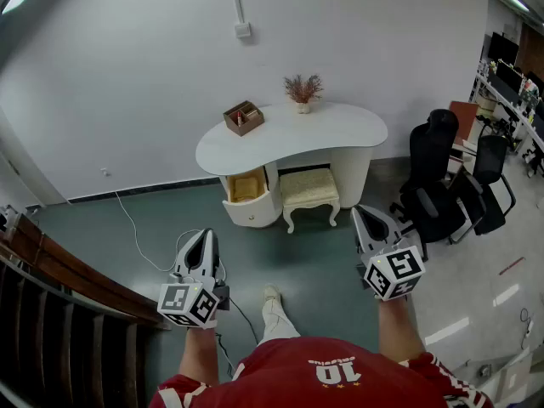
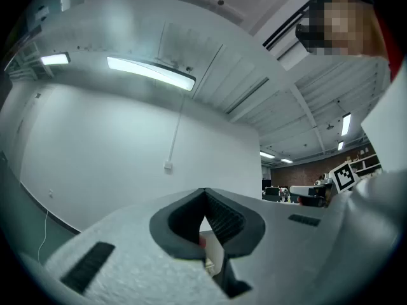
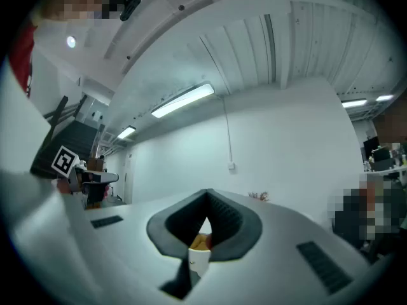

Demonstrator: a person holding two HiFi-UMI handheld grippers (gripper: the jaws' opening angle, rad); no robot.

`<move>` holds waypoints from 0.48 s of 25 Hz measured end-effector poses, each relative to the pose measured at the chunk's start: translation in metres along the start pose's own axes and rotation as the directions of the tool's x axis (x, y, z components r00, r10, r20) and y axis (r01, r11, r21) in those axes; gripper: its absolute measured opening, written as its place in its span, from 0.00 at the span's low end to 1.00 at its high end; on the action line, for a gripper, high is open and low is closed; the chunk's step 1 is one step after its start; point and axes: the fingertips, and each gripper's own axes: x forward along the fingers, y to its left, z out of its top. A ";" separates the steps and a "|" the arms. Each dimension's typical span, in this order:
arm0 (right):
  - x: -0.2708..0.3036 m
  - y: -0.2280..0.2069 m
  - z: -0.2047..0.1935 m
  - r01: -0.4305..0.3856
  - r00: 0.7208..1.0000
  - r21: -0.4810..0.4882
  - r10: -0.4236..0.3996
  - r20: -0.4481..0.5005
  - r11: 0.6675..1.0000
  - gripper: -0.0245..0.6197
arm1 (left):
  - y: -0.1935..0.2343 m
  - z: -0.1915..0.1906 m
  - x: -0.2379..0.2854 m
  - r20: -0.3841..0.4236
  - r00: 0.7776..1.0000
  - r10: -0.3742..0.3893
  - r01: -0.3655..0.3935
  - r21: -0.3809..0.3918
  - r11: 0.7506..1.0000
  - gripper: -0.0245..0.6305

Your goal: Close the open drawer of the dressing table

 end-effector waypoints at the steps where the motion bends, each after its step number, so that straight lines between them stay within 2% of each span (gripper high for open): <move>1: -0.002 0.000 -0.001 0.000 1.000 0.002 0.000 -0.002 1.000 0.04 | -0.001 0.000 -0.002 0.000 1.000 0.002 -0.002 -0.002 1.000 0.04; 12: -0.012 -0.004 -0.004 0.000 1.000 0.019 0.000 0.009 1.000 0.04 | -0.011 -0.003 0.000 -0.006 1.000 -0.014 0.014 -0.014 1.000 0.04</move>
